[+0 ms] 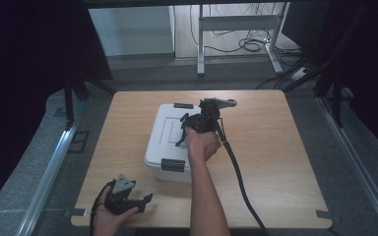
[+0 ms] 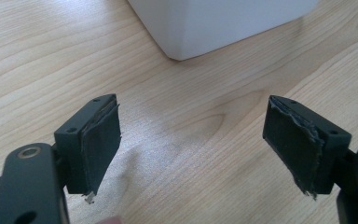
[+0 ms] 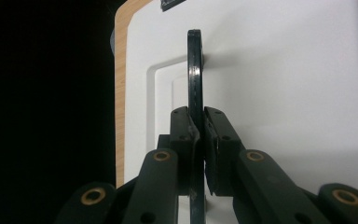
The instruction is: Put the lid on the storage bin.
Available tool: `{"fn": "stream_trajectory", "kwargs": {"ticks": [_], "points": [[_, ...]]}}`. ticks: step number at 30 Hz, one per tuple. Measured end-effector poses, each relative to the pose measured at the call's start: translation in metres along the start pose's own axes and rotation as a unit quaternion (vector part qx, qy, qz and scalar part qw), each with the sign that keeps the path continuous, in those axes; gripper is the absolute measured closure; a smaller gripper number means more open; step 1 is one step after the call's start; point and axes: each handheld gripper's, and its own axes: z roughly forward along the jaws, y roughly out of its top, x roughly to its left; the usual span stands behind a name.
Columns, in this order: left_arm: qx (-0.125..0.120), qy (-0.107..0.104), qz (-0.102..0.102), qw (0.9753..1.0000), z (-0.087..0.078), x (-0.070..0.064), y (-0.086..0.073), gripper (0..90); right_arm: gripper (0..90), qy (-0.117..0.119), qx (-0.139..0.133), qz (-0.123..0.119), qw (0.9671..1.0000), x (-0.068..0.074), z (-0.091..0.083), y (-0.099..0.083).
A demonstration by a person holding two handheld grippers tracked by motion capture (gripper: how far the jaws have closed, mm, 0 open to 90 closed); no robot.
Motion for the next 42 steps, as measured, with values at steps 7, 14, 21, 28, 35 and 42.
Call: {"fn": "stream_trajectory", "kwargs": {"ticks": [7, 14, 21, 28, 35, 42], "points": [[0.002, 0.0, 0.0, 1.0, 0.0, 0.0, 0.0, 19.1, 83.3, 0.006, 0.0, 0.0, 1.0, -0.003, 0.003, 0.001], [0.003, -0.001, 0.002, 1.0, 0.001, 0.0, 0.0, 19.1, 82.9, 0.006, 0.002, -0.004, 1.0, -0.004, 0.005, 0.001], [0.002, 0.0, 0.001, 1.0, 0.0, 0.001, 0.0, 19.1, 82.3, 0.01, 0.005, -0.005, 0.9999, -0.006, 0.006, 0.001], [0.004, 0.0, 0.002, 1.0, 0.0, 0.0, 0.0, 19.1, 82.2, 0.017, 0.004, -0.006, 0.9998, -0.007, 0.007, 0.001], [0.0, 0.0, -0.003, 1.0, -0.001, 0.001, 0.0, 19.2, 74.4, 0.018, 0.004, -0.017, 0.9997, -0.008, 0.0, 0.005], [0.002, -0.001, 0.0, 1.0, 0.0, 0.0, 0.0, 19.1, 65.0, 0.03, -0.016, -0.033, 0.9989, -0.015, -0.021, 0.015]]}}
